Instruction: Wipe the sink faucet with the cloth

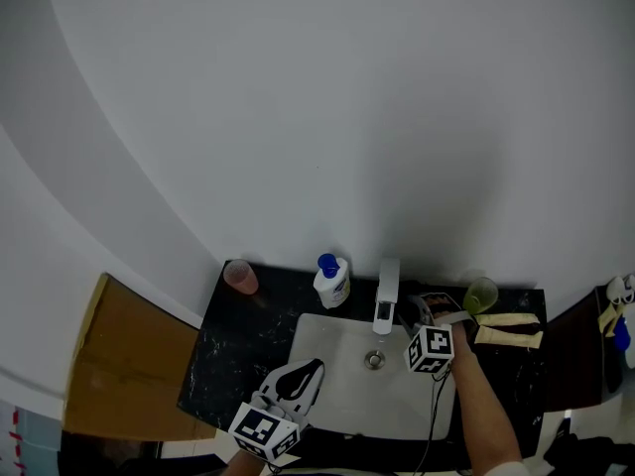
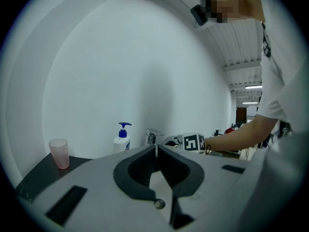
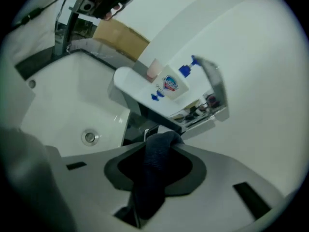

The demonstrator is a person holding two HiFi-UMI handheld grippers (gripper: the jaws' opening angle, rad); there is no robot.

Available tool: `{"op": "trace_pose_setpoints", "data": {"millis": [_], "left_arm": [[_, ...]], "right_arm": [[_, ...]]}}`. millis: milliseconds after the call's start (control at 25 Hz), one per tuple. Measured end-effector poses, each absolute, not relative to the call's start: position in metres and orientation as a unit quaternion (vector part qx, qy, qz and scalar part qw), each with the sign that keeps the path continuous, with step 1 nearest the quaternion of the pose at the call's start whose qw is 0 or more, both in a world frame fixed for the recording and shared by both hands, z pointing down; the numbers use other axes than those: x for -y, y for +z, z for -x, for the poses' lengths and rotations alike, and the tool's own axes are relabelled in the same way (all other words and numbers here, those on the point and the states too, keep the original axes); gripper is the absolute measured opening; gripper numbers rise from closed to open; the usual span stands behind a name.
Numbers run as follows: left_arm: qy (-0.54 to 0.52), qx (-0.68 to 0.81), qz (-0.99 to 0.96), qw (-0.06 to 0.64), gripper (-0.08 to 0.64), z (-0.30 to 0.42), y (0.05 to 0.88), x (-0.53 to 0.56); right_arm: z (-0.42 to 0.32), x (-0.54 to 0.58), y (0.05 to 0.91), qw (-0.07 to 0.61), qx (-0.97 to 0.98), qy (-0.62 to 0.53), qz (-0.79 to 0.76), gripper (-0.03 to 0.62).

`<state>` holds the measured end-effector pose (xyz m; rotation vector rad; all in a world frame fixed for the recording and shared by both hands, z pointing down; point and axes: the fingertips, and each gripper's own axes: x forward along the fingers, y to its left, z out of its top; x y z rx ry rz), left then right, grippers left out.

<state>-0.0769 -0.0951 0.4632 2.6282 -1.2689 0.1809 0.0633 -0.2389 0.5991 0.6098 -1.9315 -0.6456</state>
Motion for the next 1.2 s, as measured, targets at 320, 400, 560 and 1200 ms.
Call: {"op": "trace_pose_setpoints", "data": {"millis": [320,400,560,1200], "left_arm": [[0.058,0.432,-0.893,0.107,0.015,0.079,0.457,0.096],[0.056,0.43,-0.895,0.108,0.016,0.077,0.46,0.094],[0.057,0.428,-0.895,0.108,0.017,0.078,0.463,0.09],[0.055,0.426,-0.897,0.104,0.016,0.079,0.459,0.09]], "right_arm": [[-0.086,0.252,0.5,0.377,0.814,-0.26,-0.357,0.107],[-0.083,0.252,0.521,0.404,0.812,-0.252,-0.339,0.107],[-0.075,0.249,0.593,0.47,0.796,-0.231,-0.303,0.107],[-0.086,0.26,0.51,0.382,0.812,-0.246,-0.366,0.107]]}}
